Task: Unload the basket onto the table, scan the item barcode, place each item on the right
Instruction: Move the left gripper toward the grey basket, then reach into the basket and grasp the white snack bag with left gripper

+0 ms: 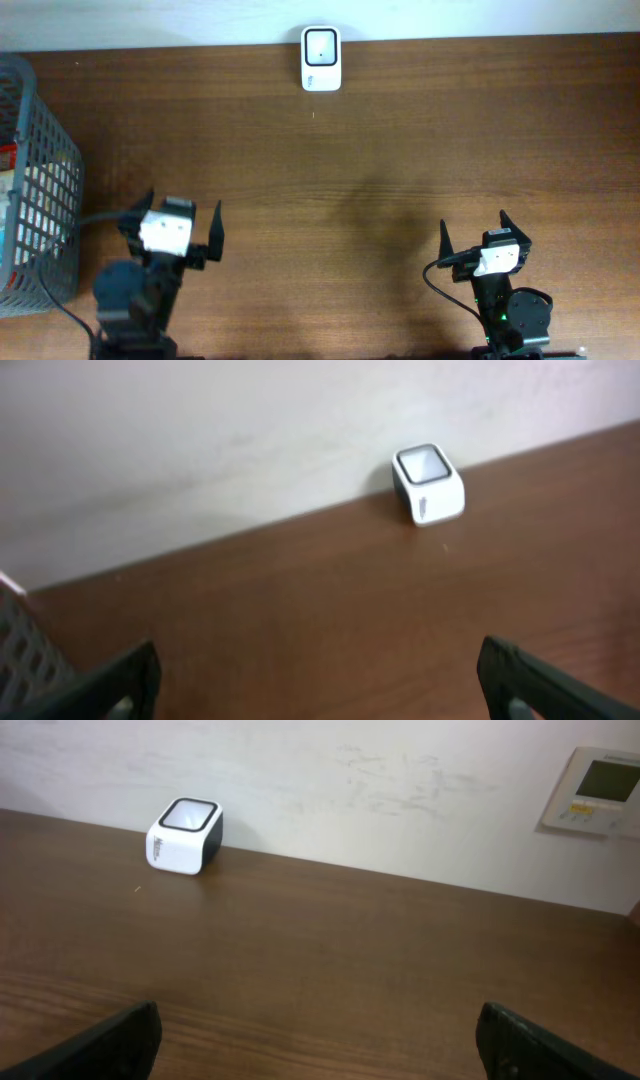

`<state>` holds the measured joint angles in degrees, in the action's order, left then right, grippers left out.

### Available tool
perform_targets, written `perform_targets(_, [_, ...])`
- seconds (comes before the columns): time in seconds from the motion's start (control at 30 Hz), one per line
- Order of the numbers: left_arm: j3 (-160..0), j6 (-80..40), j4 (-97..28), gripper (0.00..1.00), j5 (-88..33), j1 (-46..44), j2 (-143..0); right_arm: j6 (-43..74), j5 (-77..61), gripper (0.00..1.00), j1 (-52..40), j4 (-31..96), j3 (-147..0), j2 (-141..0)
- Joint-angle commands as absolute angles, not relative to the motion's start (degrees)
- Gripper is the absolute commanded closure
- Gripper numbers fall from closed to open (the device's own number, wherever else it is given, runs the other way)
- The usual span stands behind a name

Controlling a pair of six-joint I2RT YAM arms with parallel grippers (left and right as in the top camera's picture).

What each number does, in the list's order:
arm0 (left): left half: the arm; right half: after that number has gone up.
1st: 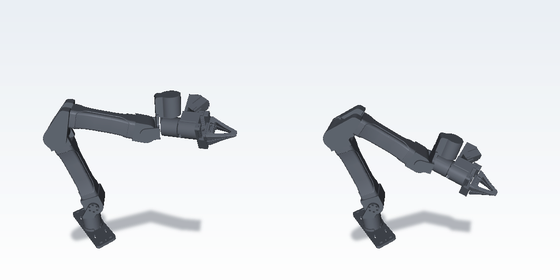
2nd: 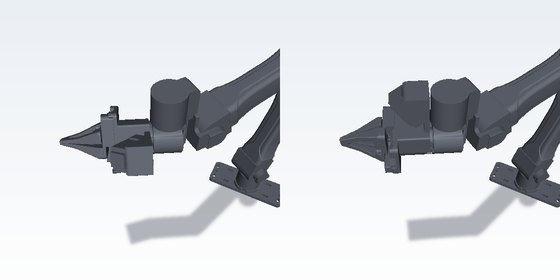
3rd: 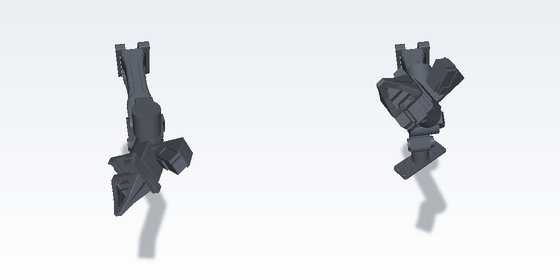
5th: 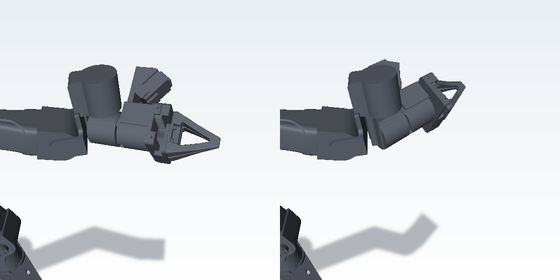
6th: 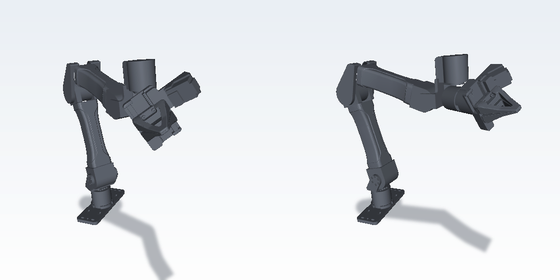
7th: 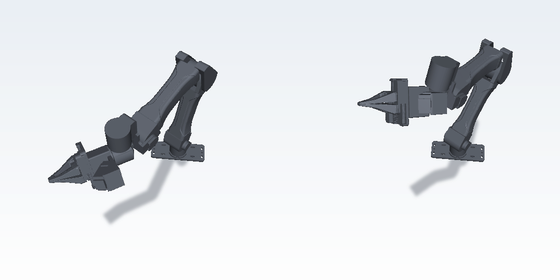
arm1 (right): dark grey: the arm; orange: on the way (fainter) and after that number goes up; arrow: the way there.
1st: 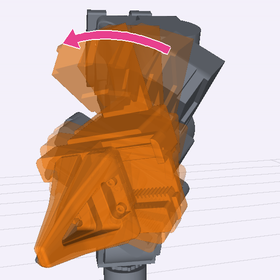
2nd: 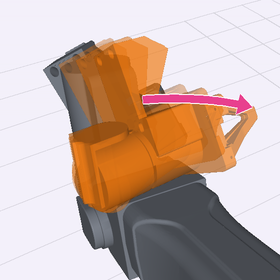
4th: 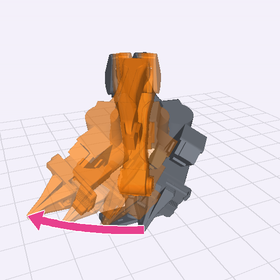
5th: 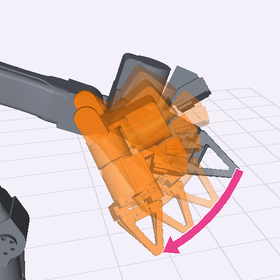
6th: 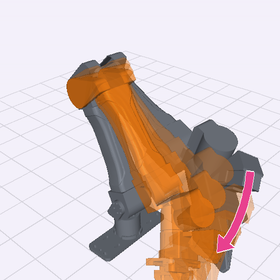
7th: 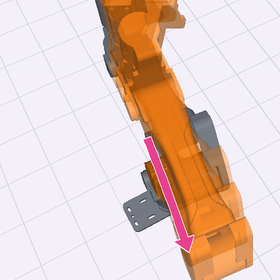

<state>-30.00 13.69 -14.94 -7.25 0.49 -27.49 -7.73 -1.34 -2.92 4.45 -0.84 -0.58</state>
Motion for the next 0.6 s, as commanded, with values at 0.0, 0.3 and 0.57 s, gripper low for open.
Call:
perform_targets(0.0, [-44.34,12.93,-21.78,0.01,-10.81,0.43,-38.89,-7.70,-0.84,0.01,-2.50,4.49,-0.32,-0.21])
perform_targets(0.3, [-84.33,12.93,-55.11,0.01,-12.56,0.43,-69.12,-7.70,-0.84,0.01,-2.50,4.49,-0.32,-0.21])
perform_targets(0.57, [-92.31,12.64,-54.61,0.01,-13.74,0.86,-78.98,-7.70,-0.86,0.01,-2.50,4.47,-0.32,-0.21])
